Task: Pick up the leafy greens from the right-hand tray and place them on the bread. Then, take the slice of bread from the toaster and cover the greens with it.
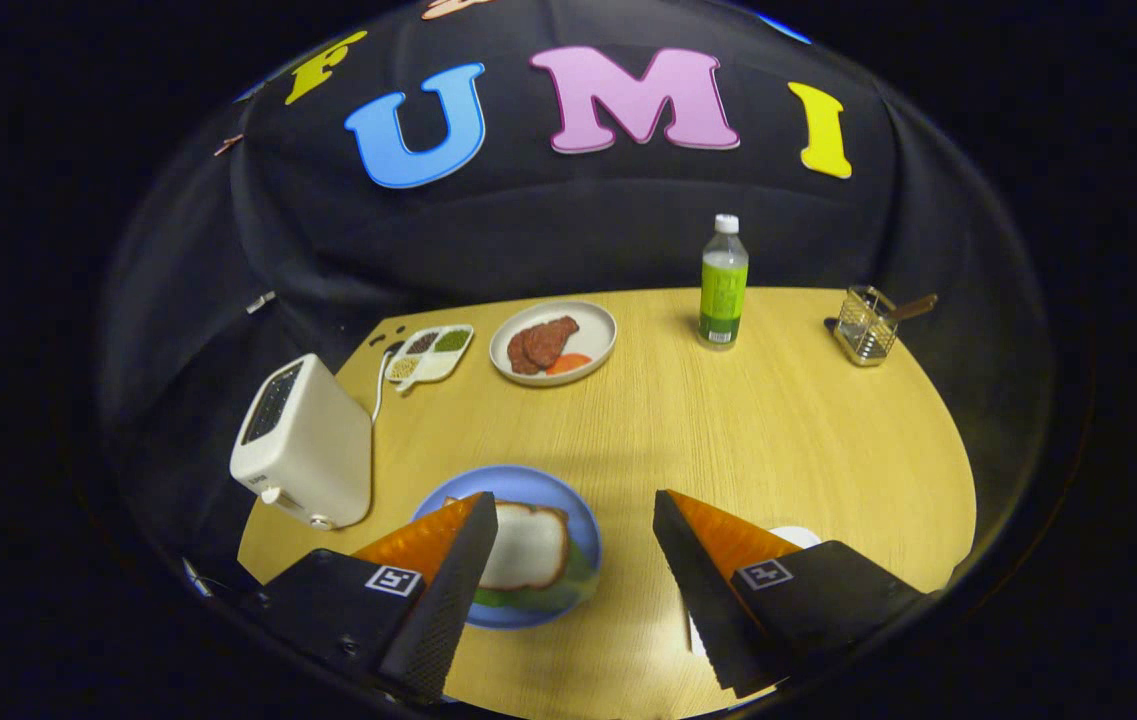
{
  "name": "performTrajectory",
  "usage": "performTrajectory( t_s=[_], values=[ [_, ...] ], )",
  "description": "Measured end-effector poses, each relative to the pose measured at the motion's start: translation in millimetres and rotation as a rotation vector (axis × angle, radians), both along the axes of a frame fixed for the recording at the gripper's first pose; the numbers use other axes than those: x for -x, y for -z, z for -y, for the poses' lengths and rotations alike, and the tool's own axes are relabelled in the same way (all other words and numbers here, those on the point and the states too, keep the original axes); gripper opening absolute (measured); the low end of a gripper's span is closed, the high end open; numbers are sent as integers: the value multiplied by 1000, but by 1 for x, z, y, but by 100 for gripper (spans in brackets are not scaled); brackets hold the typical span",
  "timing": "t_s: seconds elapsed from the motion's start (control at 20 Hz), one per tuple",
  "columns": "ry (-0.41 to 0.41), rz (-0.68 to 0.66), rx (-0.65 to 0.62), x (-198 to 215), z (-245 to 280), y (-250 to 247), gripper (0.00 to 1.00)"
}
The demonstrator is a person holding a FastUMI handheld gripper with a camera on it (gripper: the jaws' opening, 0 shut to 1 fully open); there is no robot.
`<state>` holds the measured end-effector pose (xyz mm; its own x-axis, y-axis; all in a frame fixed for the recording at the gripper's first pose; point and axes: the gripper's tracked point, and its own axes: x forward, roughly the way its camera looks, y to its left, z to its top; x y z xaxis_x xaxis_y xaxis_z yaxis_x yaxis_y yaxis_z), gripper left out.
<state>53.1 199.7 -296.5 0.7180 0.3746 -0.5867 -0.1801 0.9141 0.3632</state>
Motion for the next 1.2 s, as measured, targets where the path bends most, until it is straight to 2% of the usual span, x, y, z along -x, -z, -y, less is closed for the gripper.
performTrajectory(
  t_s=[0.25, 0.65, 1.0, 1.2],
  values=[
    [-23, 154, -9, -2, 24, -71, 98],
    [-104, 359, -3, -1, 63, -147, 98],
    [-172, 482, -41, -5, 76, -167, 98],
    [-198, 509, -52, -10, 70, -168, 98]
  ],
)
